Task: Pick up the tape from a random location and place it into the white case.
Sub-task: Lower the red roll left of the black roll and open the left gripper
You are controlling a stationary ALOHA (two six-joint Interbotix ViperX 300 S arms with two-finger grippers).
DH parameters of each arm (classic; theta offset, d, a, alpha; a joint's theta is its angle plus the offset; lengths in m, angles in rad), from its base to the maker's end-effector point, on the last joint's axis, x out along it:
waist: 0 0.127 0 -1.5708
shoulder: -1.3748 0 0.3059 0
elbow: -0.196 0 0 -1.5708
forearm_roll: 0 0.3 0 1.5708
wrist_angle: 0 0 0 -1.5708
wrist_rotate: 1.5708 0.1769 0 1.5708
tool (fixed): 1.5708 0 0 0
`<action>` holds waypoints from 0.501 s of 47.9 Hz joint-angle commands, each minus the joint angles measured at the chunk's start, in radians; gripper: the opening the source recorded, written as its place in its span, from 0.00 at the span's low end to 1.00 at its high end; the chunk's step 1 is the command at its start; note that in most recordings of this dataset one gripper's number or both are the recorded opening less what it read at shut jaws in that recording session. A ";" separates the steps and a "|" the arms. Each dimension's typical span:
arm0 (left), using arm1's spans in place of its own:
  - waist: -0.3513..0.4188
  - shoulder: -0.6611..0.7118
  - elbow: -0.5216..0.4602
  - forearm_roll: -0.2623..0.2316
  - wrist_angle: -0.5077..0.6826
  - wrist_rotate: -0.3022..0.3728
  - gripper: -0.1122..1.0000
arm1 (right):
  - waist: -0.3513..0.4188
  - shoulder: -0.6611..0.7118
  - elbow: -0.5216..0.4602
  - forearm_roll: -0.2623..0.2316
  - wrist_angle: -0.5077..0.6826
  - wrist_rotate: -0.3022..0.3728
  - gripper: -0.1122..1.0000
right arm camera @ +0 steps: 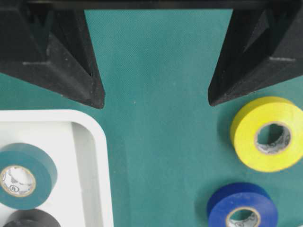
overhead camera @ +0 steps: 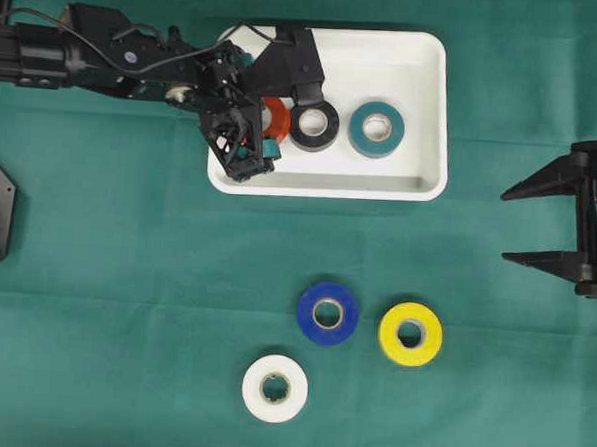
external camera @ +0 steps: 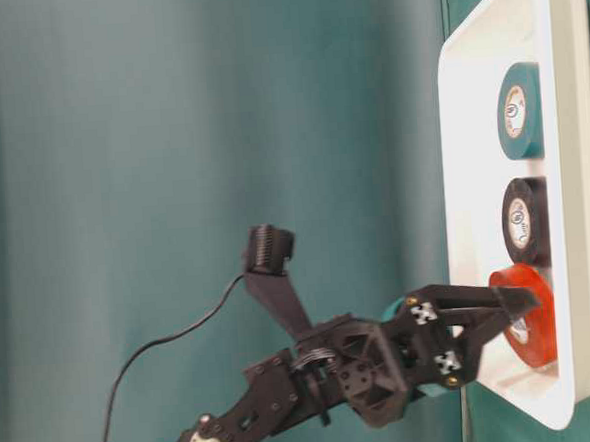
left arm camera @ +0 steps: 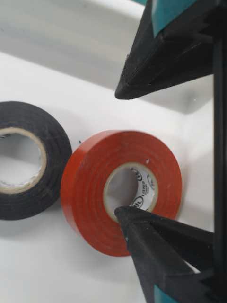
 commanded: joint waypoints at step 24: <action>0.002 -0.190 -0.101 0.000 0.167 0.006 0.98 | 0.000 0.005 -0.021 -0.002 0.002 0.002 0.86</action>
